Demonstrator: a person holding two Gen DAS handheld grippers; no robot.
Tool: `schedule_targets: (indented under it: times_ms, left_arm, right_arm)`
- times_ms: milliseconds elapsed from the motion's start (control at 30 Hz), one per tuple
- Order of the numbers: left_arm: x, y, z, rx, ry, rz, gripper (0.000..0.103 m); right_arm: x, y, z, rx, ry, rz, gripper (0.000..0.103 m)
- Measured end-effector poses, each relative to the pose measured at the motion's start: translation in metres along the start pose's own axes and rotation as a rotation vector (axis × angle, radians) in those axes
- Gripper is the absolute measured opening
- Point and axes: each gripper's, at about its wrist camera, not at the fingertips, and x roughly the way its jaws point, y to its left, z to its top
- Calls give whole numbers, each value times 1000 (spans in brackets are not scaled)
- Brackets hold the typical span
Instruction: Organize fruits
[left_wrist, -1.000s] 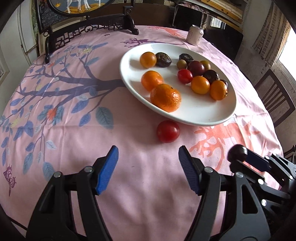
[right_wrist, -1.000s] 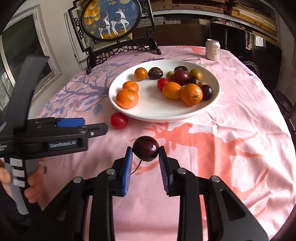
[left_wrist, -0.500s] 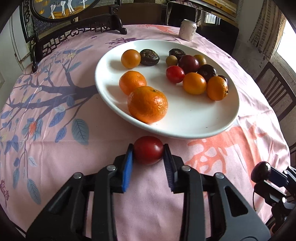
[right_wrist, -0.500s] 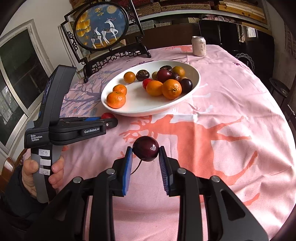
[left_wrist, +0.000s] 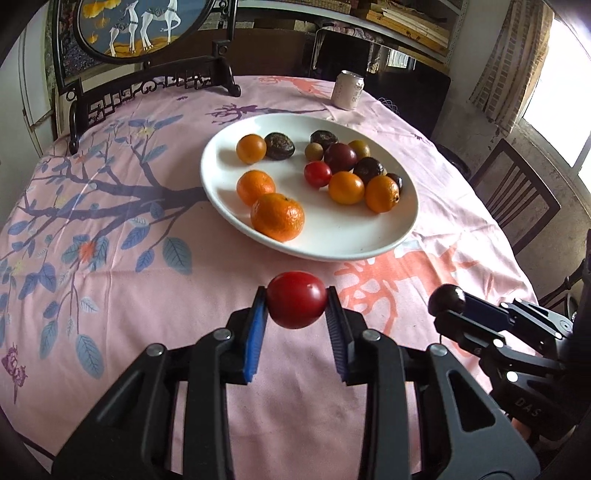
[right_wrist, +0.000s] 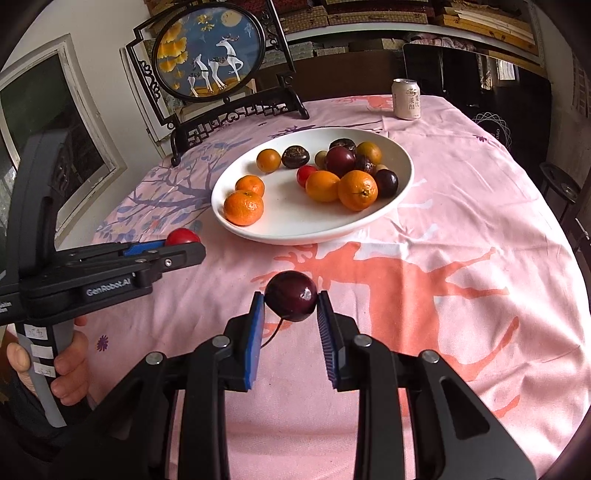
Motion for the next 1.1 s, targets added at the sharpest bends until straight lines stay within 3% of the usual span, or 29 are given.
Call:
schedule_targets:
  times_ms: [167,367,600,633,667,700,733,833,900,967,1100]
  left_arm:
    - [10,9,57,12,31,9,32]
    - [74,14,129,-8,112,69,32]
    - [120,25,151,-57,175,84,33]
    - [121,26,152,-58,169,89,41]
    - [120,28,154,-63,167,97,69]
    - [117,30,155,-78,156,100,81]
    - [111,33,156,-91,134,86,86]
    - [89,34,153,-88,98,65,87]
    - [68,34,145,-80,60,76,92]
    - [46,32,129,-72,19,102,96]
    - [4,19,78,-26,-53,195,96]
  right_arm:
    - [11,-1,40,-54,-14,-24,29]
    - [57,-8,115,-102,-7,-63,29]
    - [107,-24,139,-112,70,-118,29]
    - [109,-25,140,-117,67,-122,29]
    - [110,-25,141,-125,60,-128,31]
    - [110,-24,141,-138,55,-133,36]
    - [108,-22,142,-152,49,-144,55]
    - [88,-17,139,-185,-23,-185,62]
    - [72,-15,133,-183,-38,-182,73]
    - [53,-13,118,-158,-52,-173,99]
    - [24,-5,72,-110,-44,-212,102]
